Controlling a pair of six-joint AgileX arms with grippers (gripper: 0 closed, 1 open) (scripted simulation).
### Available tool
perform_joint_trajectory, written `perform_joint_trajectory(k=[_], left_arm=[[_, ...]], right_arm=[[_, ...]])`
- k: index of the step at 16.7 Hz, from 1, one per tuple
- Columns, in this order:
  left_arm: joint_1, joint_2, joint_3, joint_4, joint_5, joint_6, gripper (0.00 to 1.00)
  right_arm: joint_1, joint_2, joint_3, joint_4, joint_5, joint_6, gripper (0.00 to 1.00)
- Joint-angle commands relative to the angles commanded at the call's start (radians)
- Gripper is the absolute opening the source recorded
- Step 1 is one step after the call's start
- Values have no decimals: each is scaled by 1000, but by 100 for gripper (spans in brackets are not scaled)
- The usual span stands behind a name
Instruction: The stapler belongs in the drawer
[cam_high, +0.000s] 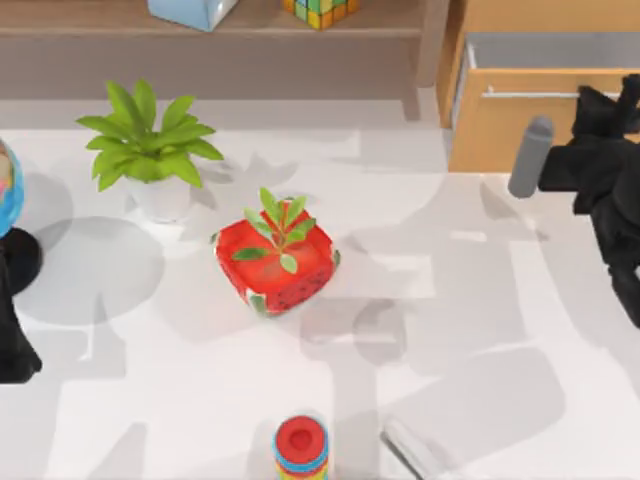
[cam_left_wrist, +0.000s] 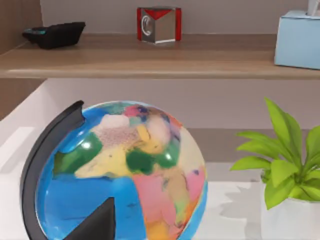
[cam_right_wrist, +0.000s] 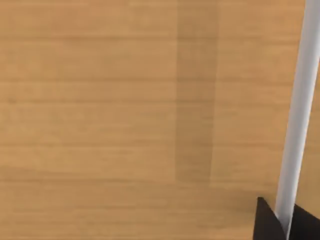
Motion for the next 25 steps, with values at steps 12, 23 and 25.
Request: perform_joint_trajectory(k=[12,23,25], left_arm=[[0,0,0,0,0,0,100],[0,0,0,0,0,0,100],[0,0,0,0,0,0,100]], right_arm=[[39,-79,-211,126,38,1,0],[64,-109,-308,196,64,0,0],[73,-117,-340,219,73,0,0]])
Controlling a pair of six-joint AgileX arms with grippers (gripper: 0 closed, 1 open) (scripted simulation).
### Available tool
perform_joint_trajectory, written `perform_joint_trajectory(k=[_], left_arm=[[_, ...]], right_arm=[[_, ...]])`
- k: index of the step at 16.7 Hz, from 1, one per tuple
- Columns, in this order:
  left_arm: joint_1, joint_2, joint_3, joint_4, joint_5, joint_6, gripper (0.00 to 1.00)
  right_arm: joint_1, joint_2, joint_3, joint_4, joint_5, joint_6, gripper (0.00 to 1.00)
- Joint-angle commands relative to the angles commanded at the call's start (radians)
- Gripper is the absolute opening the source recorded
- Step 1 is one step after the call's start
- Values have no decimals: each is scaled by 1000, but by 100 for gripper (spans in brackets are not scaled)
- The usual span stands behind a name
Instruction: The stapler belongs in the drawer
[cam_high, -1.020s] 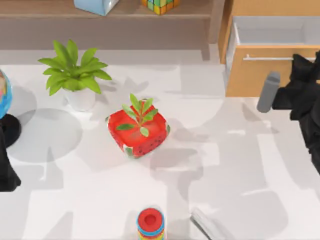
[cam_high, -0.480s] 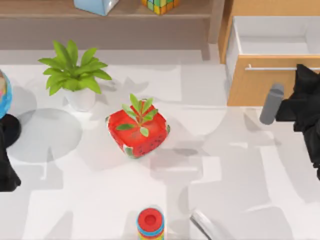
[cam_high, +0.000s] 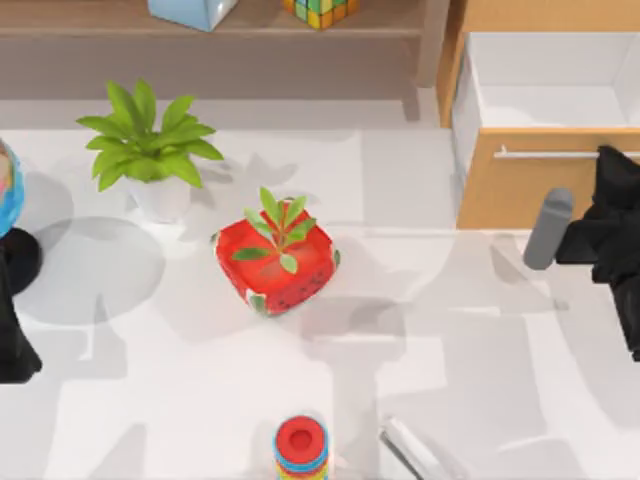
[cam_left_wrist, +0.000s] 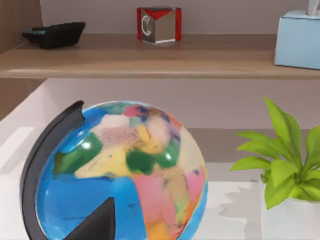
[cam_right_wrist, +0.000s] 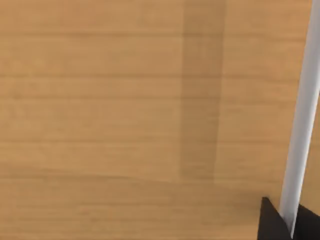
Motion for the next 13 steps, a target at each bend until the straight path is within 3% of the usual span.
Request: perform_joint_trajectory(k=[13], left_arm=[[0,0,0,0,0,0,100]], right_arm=[[46,-44,-153,108,46,3,0]])
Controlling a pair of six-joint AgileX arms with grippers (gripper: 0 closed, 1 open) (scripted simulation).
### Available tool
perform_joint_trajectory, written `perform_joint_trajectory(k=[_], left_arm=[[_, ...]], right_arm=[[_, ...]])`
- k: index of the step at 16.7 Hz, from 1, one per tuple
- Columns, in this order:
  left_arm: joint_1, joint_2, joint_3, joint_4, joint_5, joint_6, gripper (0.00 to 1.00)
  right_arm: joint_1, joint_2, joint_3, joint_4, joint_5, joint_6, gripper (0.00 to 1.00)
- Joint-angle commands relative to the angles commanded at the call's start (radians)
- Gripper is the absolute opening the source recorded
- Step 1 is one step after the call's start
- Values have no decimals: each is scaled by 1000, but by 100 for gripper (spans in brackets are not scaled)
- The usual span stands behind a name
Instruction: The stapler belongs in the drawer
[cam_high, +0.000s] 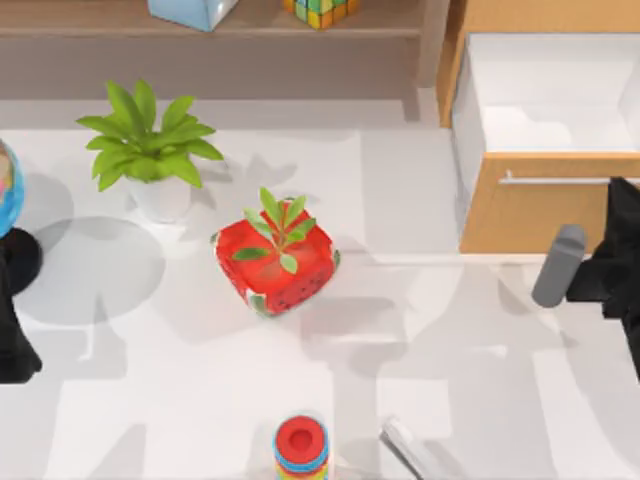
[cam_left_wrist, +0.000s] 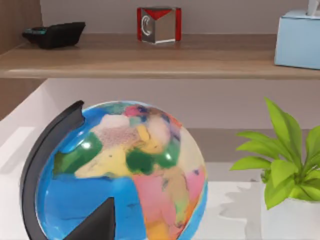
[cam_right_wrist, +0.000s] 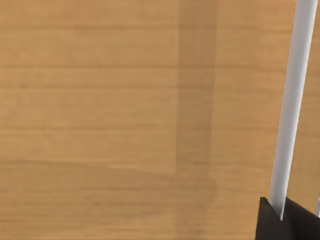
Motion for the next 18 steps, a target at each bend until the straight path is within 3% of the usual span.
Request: perform_joint_trajectory(k=[13,18], left_arm=[[0,0,0,0,0,0,100],[0,0,0,0,0,0,100]], right_arm=[[0,0,0,0,0,0,98],[0,0,0,0,0,0,100]])
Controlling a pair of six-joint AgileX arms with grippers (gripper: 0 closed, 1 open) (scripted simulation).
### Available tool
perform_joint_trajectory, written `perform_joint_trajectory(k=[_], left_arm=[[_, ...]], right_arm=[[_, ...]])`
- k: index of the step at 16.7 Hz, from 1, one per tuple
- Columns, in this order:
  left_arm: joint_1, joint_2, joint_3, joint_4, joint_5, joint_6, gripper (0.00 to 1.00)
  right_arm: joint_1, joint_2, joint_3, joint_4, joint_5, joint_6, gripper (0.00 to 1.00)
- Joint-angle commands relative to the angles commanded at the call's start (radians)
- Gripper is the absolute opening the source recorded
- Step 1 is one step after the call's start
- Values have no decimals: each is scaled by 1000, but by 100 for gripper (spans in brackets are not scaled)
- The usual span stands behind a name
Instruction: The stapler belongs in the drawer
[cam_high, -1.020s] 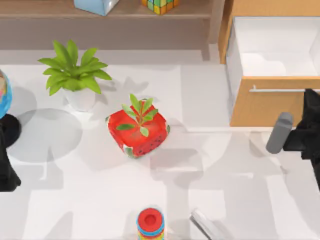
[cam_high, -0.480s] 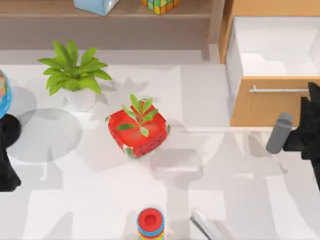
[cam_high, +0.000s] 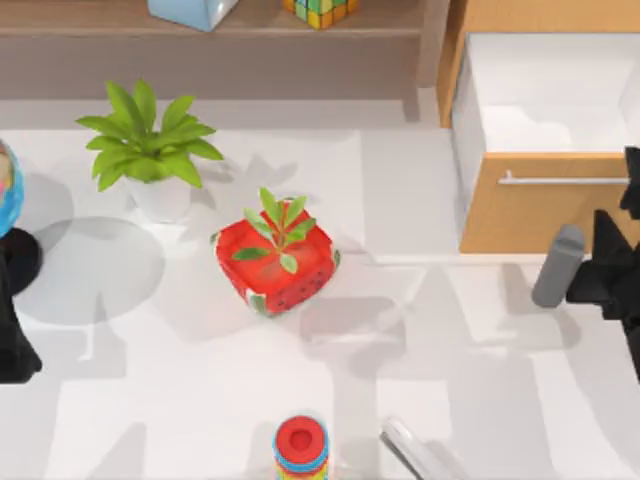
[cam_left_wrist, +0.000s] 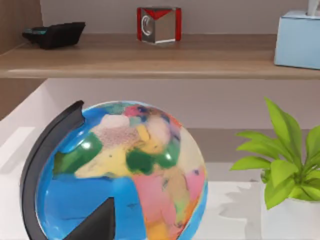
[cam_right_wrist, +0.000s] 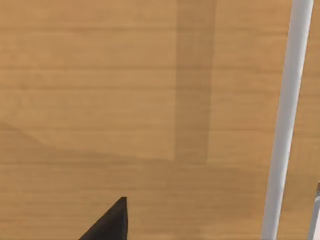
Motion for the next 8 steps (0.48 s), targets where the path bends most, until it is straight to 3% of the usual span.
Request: perform_joint_trajectory(k=[8], left_arm=[[0,0,0,0,0,0,100]], right_arm=[[15,-3,-34,32,16,0,100]])
